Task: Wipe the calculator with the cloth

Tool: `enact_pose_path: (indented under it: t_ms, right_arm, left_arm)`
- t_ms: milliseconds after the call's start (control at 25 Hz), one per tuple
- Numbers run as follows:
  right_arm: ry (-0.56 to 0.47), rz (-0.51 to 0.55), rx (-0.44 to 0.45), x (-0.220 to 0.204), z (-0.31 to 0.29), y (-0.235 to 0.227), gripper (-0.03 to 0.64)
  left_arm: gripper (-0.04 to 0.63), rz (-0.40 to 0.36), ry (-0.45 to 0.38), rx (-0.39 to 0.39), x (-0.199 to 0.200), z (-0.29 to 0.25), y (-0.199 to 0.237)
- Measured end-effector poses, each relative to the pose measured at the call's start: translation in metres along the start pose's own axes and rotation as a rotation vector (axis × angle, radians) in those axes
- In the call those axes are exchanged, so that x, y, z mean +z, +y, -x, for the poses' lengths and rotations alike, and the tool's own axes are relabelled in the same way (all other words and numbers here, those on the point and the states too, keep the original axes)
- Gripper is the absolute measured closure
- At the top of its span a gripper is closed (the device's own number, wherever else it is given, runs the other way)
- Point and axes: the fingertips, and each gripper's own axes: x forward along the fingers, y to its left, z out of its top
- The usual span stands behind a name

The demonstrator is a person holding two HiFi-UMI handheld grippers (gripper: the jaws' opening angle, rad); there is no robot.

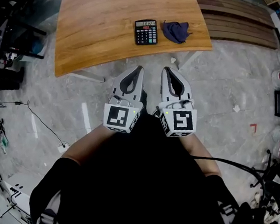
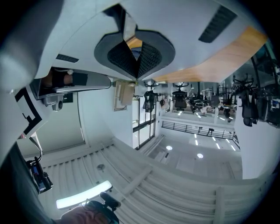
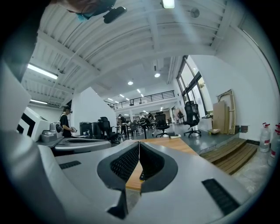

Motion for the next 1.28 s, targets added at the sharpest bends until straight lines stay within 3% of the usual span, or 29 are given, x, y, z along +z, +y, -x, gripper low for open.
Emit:
enact_pose_path:
  t_ms: [320, 720, 1040, 1280]
  right_arm:
    - [0.068, 0.021, 0.032, -0.022, -0.082, -0.024, 0.601]
    - [0.190, 0.025, 0.076, -0.047, -0.274, -0.034, 0.601]
    - [0.304, -0.030, -0.026, -0.074, -0.361, -0.055, 0.601]
    - [0.359, -0.050, -0.052, -0.093, -0.389, -0.071, 0.601]
  left_arm:
    - [0.597, 0.081, 0.048, -0.064, -0.025, -0.083, 0.033]
    - [0.597, 0.144, 0.141, -0.107, -0.061, -0.216, 0.174]
    - [0.597, 0.198, 0.216, -0.159, -0.087, -0.276, 0.244]
    - [0.597, 0.218, 0.270, -0.152, -0.110, -0.301, 0.259]
